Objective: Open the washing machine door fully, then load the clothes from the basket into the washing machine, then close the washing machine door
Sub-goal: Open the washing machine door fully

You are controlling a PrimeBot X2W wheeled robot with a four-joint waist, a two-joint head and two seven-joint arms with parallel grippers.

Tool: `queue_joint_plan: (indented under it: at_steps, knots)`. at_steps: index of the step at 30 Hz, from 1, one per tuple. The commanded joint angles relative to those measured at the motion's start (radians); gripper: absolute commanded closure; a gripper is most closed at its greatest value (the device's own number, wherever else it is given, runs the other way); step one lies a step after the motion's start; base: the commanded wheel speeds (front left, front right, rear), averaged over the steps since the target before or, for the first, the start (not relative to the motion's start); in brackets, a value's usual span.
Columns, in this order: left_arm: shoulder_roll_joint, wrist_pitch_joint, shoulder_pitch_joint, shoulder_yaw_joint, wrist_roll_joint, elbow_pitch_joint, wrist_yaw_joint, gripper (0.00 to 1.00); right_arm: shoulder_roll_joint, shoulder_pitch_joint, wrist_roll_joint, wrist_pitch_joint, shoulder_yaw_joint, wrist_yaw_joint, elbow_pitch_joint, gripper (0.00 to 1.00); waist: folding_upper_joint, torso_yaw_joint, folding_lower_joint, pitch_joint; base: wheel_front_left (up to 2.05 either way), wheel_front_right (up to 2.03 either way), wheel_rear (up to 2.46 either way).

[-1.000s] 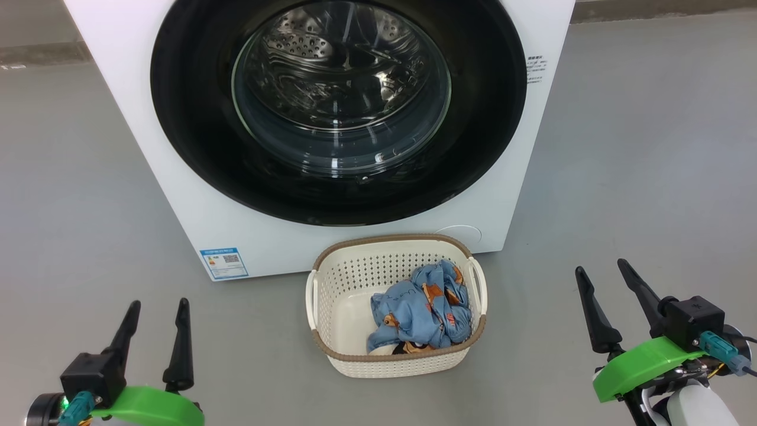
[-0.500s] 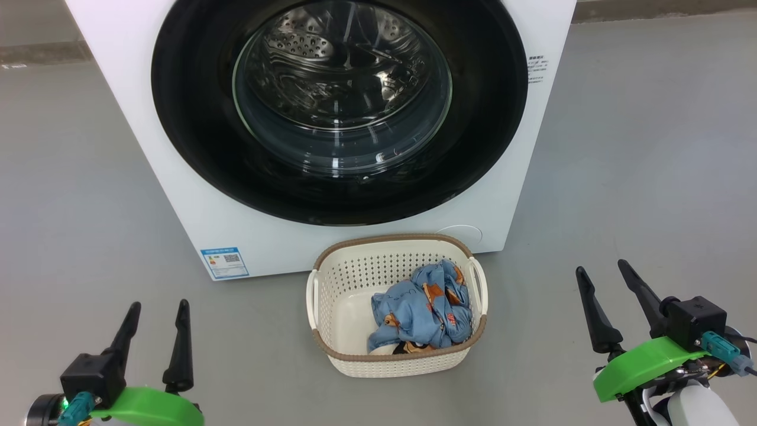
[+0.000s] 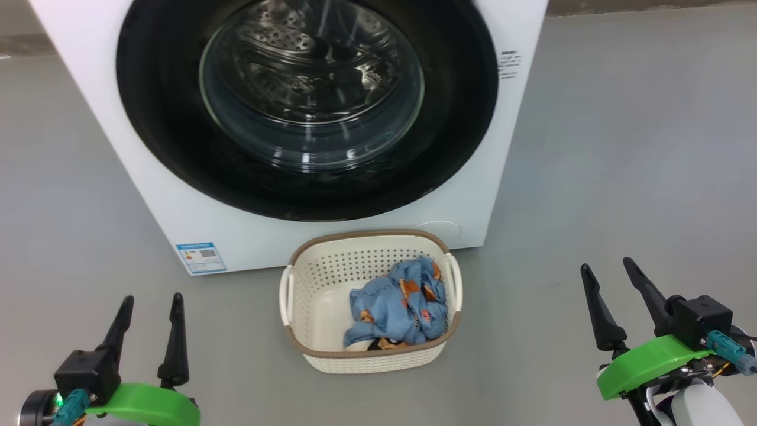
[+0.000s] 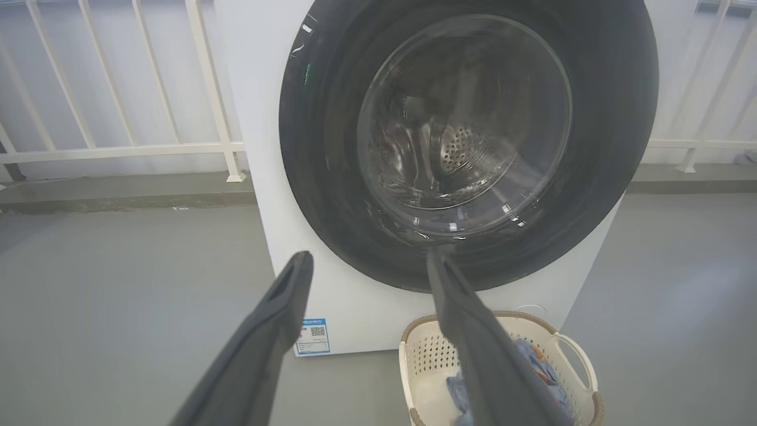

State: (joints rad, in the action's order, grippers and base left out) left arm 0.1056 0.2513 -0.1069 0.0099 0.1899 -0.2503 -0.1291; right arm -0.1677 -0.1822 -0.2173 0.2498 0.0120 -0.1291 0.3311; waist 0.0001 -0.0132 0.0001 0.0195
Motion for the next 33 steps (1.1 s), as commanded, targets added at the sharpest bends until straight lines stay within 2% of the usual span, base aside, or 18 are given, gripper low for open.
queue_joint_plan:
  at_steps: [1,8,14,33]
  knots:
    - [0.012,0.01,-0.046,0.035,-0.006,0.03,-0.002,0.0,-0.014,-0.03,0.002,0.012,-0.016,-0.002,-0.03,0.0,-0.0001,0.0,0.0,0.0,1.23,1.23,-2.46]
    - [0.004,0.01,-0.045,0.072,0.003,0.053,-0.002,0.0,-0.011,-0.028,0.005,0.012,-0.004,-0.002,-0.042,0.0,-0.0001,0.006,0.0,0.006,1.11,1.1,-2.2]
    - [0.005,0.01,-0.034,0.063,-0.003,0.073,-0.002,0.0,-0.005,-0.029,0.01,0.012,-0.002,-0.002,-0.056,0.0,-0.0001,0.01,0.0,0.017,0.62,0.62,-1.23]
    - [-0.005,0.01,-0.022,0.039,-0.011,0.108,-0.002,0.0,-0.009,-0.031,0.012,0.012,-0.01,-0.002,-0.051,0.0,-0.0001,0.013,-0.0001,0.018,0.06,0.06,-0.11]
